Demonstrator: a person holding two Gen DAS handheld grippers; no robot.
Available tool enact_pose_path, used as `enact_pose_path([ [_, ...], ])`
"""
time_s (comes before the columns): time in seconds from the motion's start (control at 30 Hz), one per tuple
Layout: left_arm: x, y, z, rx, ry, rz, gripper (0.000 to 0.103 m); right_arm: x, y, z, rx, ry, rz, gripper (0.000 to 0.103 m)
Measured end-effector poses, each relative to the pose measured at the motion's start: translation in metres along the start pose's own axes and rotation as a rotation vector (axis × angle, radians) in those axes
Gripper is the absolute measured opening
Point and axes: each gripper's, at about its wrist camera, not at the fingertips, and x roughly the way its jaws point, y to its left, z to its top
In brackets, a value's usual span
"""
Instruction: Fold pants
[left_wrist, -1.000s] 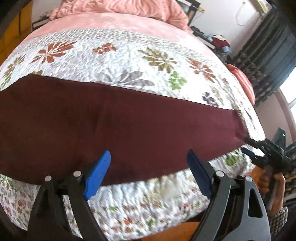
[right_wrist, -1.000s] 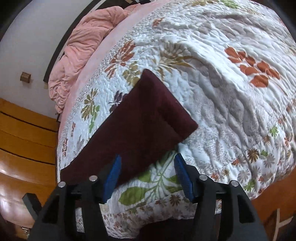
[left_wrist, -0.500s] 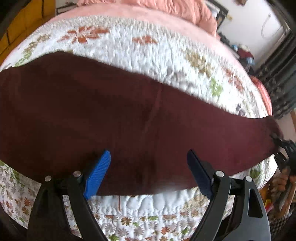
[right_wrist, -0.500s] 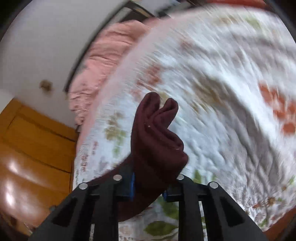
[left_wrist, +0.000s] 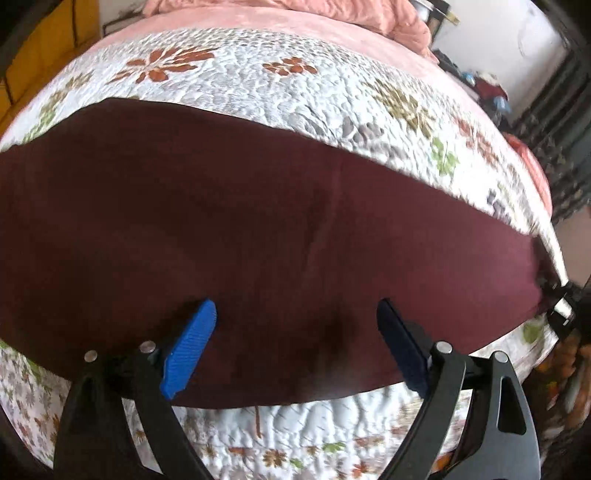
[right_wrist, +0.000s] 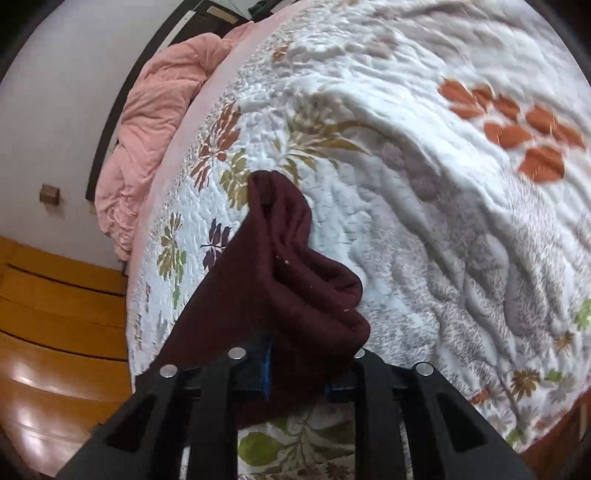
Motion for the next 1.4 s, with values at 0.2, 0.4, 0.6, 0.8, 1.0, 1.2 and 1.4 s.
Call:
enact_pose_path([
  [0.2,-0.038,0.021,0.005,-0.068,-0.054,-0.016,0.088,-0.027,0.068,-0.009,-0.149,-0.065,-0.021,0.019],
  [0.4,-0.072,0.058,0.008,-0.129,-0.112,0.017,0.089,-0.031,0.179,-0.045,-0.41,-0.081,-0.05,0.019],
  [0.6,-0.088,0.093,0.007,-0.193,-0.131,0.03,0.089,-0.001,0.269,-0.1,-0.592,-0.027,-0.035,0.019],
  [0.8,-0.102,0.123,0.001,-0.266,-0.158,0.026,0.089,0.046,0.333,-0.159,-0.711,0.077,-0.029,0.019],
  [1.0,-0.113,0.151,-0.007,-0.328,-0.175,0.029,0.089,0.101,0.366,-0.217,-0.793,0.178,-0.045,0.019],
  [1.2,-0.115,0.173,-0.016,-0.382,-0.174,0.032,0.089,0.136,0.376,-0.262,-0.855,0.233,-0.043,0.019],
  [1.4,-0.113,0.183,-0.021,-0.417,-0.166,0.024,0.089,0.163,0.382,-0.296,-0.91,0.275,-0.017,0.019],
])
